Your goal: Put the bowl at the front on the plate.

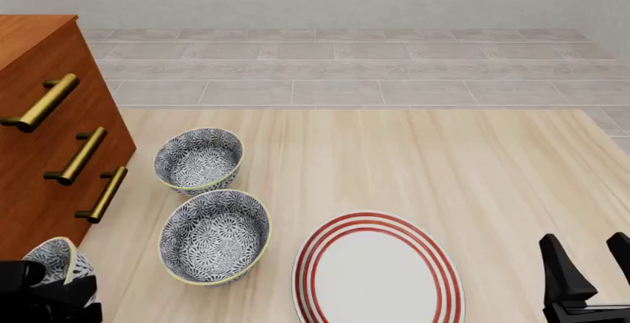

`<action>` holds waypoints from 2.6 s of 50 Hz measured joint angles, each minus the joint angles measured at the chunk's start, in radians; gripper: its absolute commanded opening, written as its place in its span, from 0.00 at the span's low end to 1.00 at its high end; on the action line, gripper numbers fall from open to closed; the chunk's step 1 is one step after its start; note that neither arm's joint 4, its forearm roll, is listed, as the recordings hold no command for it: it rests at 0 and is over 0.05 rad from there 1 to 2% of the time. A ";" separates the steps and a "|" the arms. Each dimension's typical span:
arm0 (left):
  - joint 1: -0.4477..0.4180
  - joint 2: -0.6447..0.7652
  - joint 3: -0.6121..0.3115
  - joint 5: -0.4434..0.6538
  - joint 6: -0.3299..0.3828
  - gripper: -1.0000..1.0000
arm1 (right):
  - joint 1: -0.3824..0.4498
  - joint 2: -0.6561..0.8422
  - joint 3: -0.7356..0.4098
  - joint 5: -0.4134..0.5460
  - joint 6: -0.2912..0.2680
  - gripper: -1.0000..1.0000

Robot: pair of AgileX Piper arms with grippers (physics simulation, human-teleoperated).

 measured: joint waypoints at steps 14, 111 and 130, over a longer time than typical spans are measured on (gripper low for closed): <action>-0.036 -0.056 -0.087 0.056 0.047 0.00 | 0.002 0.000 0.000 0.001 -0.001 1.00; -0.598 0.178 -0.356 -0.219 0.501 0.00 | 0.004 0.001 0.000 0.000 0.006 1.00; -0.737 0.331 -0.397 -0.289 0.576 0.00 | 0.006 -0.003 0.000 0.003 -0.002 1.00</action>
